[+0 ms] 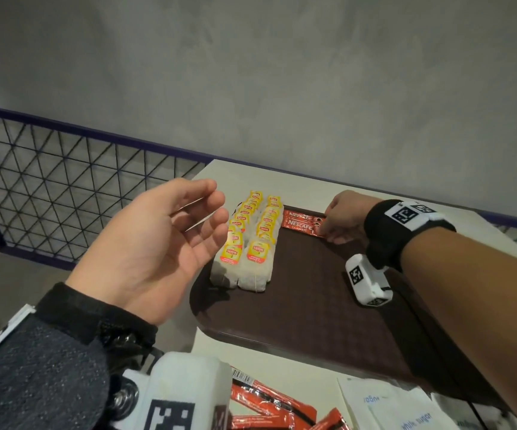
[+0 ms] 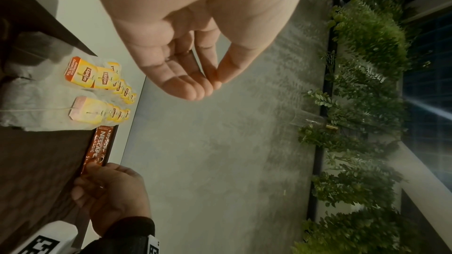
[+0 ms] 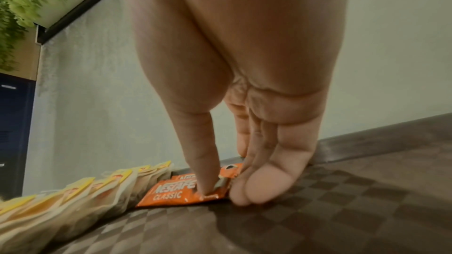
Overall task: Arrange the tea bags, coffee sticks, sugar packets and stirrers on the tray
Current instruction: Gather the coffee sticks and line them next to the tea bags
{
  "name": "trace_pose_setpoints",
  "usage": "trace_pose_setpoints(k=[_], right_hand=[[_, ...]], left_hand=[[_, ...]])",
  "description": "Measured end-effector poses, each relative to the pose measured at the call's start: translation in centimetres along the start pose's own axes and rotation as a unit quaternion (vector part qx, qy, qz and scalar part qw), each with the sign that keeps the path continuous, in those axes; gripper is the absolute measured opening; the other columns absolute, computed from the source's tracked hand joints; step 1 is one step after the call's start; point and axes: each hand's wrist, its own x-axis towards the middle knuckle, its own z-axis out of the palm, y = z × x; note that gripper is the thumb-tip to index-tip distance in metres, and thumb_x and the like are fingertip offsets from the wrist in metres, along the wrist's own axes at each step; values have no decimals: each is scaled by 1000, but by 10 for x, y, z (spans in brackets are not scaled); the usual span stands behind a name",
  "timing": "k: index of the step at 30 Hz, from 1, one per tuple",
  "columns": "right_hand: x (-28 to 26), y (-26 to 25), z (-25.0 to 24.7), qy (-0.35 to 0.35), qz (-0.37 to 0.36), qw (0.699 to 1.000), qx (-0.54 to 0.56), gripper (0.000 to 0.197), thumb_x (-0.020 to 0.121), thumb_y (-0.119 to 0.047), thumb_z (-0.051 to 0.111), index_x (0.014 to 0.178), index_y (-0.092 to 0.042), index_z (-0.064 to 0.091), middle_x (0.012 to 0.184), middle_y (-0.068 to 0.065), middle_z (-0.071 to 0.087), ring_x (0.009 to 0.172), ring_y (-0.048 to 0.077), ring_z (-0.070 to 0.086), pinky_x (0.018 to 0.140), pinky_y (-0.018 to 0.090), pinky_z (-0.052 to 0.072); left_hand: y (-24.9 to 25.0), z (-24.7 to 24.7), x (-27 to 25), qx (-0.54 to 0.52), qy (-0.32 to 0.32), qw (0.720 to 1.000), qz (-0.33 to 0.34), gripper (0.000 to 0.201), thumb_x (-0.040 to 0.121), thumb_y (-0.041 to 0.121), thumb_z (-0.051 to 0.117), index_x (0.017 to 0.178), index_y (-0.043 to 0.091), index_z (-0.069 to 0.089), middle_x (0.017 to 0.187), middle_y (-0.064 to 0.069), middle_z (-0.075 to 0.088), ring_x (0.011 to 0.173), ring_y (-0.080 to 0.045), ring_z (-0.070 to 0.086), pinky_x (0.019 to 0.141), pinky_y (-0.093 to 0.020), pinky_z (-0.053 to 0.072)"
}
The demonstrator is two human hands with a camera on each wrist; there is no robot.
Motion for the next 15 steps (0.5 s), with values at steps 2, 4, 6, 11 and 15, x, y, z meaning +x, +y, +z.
trace_pose_setpoints(k=[2,4,6,11,15], right_hand=[[0,0,0,2,-3,1000,-17,22,83,2,79,96,-1,62,84,20,72,61,21,67,63,34,58],[0,-1,0,6,-8,1000,-22,20,82,2,79,93,-2,63,83,19,73,60,21,68,60,33,58],[1,-1,-1,11,-9,1000,-24,20,83,1,80,94,-2,63,84,20,73,61,21,69,57,32,57],[4,1,-5,0,-10,1000,-12,19,86,-1,77,97,-6,63,88,16,72,64,21,67,58,31,54],[7,8,-12,-27,-6,1000,-12,16,87,0,76,88,-11,64,77,10,71,65,20,67,59,30,53]], left_hand=[[0,0,-1,3,1,1000,0,9,94,14,62,95,10,70,79,-4,68,65,-13,62,61,-20,57],[0,0,0,3,4,1000,1,10,94,14,62,96,9,70,79,-4,68,64,-13,62,62,-20,57],[-1,0,0,3,7,1000,1,10,94,14,62,96,9,70,78,-4,67,64,-13,62,62,-21,57],[-1,2,0,3,8,1000,1,9,93,15,61,96,10,69,76,-4,67,63,-12,61,62,-20,57],[-2,2,0,5,9,1000,0,9,94,15,60,96,10,68,75,-4,66,62,-12,61,61,-19,57]])
